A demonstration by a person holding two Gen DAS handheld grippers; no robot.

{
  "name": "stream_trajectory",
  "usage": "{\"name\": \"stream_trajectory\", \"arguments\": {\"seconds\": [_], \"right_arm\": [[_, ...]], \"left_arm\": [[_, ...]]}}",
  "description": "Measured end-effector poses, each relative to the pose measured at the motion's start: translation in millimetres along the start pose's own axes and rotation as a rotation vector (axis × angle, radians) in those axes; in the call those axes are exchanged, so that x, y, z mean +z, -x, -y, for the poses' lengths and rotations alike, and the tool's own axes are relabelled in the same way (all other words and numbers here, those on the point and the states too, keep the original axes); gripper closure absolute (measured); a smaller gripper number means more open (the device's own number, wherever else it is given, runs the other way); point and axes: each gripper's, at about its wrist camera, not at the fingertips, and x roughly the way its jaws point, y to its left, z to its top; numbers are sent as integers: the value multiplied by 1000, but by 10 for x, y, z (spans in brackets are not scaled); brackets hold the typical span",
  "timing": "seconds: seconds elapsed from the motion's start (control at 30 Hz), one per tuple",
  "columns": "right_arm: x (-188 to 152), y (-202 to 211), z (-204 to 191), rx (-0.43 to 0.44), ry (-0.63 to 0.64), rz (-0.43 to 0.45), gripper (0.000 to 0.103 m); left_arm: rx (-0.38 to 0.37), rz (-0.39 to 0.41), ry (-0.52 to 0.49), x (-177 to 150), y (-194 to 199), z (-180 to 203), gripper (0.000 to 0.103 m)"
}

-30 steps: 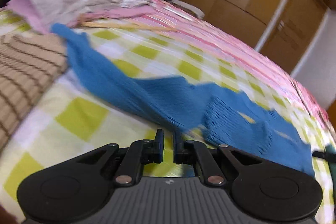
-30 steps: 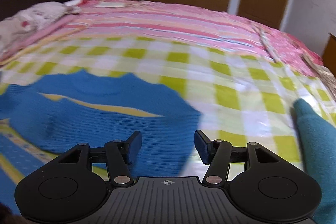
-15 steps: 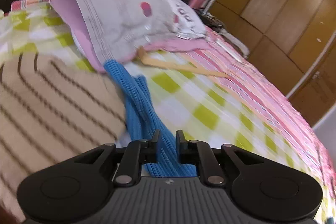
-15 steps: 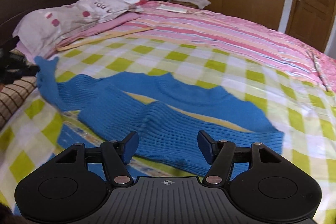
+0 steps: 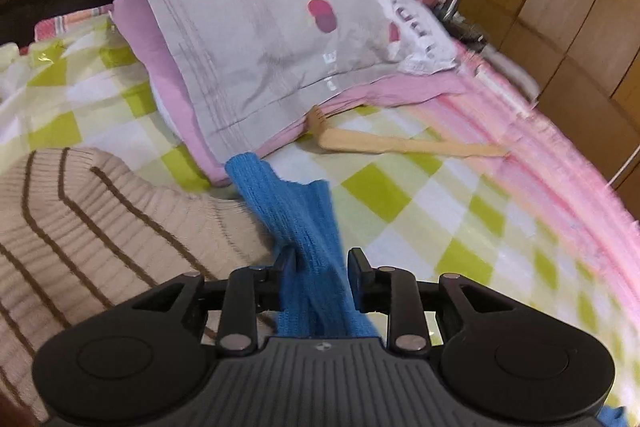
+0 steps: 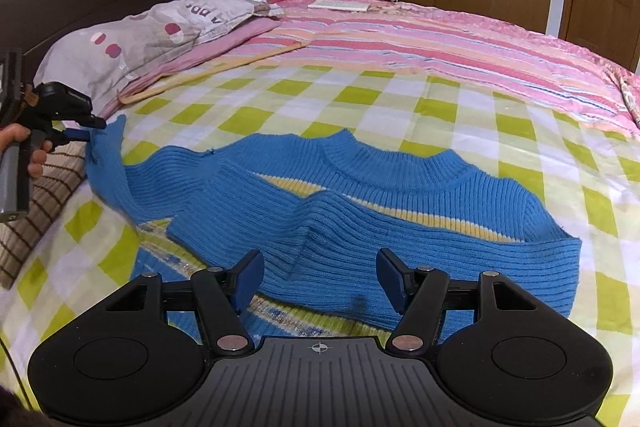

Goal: Fold small clothes

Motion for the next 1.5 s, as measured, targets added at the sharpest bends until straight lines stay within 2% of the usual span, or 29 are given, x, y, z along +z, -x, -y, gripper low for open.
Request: {"name": "stream_trajectory", "arguments": {"seconds": [0.13, 0.2, 0.23, 0.4, 0.53, 0.63, 0.7, 0.8, 0.87, 0.93, 1.03, 1.3, 1.5], "right_arm": [[-2, 38, -12, 2, 4, 8, 41], [3, 56, -18, 2, 3, 11, 41], [4, 65, -14, 2, 1, 12, 41], [13, 125, 11, 3, -8, 26, 41], [12, 159, 19, 14, -26, 33, 41], [8, 184, 17, 30, -47, 36, 41], [14, 191, 25, 43, -70, 38, 41], [19, 182, 62, 66, -125, 32, 41], [5, 166, 112, 97, -180, 22, 40], [-18, 136, 179, 142, -256, 4, 34], [-50, 55, 240, 209, -354, -27, 32], [42, -203, -23, 285, -448, -84, 32], [168, -454, -346, 211, -402, -135, 33]], "left_arm": [[19, 13, -18, 44, -6, 35, 70], [35, 22, -45, 57, -13, 57, 83], [28, 17, -47, 63, -22, 52, 90], [-47, 51, -53, 30, 110, 68, 91], [-251, 69, -103, -65, 384, 234, 91], [-434, 49, -173, -254, 678, 424, 91], [-557, 14, -242, -508, 880, 574, 91], [-647, -60, -335, -983, 1041, 731, 91], [-648, -96, -409, -1315, 1055, 805, 91], [-619, -116, -465, -1555, 1029, 830, 91], [-620, -144, -464, -1751, 975, 792, 90], [-668, -126, -482, -1808, 1002, 707, 90], [-709, -131, -496, -1827, 1061, 652, 90]]}}
